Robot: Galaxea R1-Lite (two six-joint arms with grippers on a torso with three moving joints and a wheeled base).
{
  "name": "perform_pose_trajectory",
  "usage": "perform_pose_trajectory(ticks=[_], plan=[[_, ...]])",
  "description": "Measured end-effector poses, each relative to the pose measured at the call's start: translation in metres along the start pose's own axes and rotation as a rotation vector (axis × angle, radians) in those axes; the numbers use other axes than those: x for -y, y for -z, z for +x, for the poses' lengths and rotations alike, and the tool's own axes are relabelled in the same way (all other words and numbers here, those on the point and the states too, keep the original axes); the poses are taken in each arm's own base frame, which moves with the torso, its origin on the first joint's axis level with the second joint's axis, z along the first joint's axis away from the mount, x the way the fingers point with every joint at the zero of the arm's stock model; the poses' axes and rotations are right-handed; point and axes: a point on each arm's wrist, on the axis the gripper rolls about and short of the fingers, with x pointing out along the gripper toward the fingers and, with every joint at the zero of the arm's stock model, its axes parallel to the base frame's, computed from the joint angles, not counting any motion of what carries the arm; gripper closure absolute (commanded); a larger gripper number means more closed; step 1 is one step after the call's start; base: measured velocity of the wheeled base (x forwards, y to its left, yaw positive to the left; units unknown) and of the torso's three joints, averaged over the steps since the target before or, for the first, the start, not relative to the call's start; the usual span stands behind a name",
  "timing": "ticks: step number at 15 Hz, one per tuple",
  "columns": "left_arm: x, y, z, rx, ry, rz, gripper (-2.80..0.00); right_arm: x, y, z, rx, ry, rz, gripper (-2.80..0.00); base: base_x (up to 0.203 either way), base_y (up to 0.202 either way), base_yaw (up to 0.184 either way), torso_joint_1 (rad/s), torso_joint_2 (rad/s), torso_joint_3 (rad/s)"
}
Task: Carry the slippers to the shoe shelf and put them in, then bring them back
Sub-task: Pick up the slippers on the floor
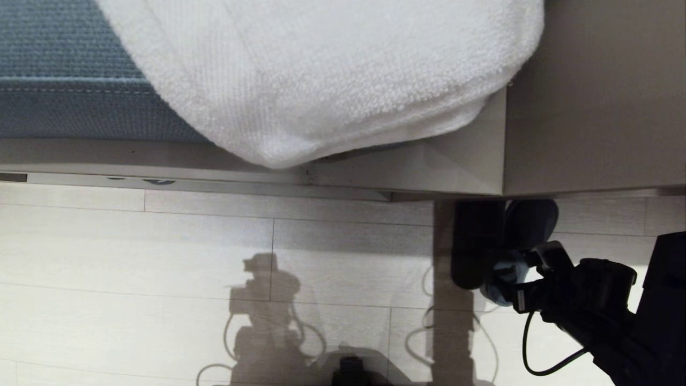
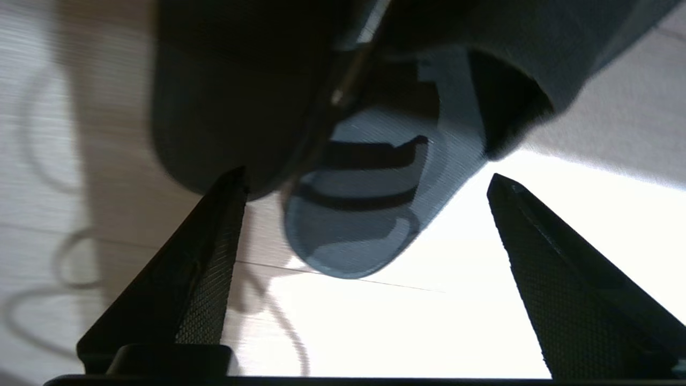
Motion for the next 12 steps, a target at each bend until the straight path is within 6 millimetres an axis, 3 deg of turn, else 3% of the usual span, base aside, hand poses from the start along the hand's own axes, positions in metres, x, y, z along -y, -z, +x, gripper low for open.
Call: perform_pose_trajectory(ticks=[3, 8, 12], plan=[[0.0, 0.0, 0.0, 0.0, -0.001, 0.0, 0.0, 0.002, 0.001, 0.013, 0.006, 0.032, 0.042, -2.8, 0.0, 0.0, 0.0, 0.0, 0.0, 0.0], [0.0, 0.0, 0.0, 0.0, -0.001, 0.0, 0.0, 0.0, -0.024, 0.036, 0.135, 0.041, 0.156, -2.8, 0.0, 0.0, 0.0, 0.0, 0.0, 0.0], [0.0, 0.0, 0.0, 0.0, -0.001, 0.0, 0.0, -0.008, -0.032, 0.04, 0.166, 0.023, 0.168, -2.8, 0.0, 0.0, 0.0, 0.0, 0.0, 0.0]])
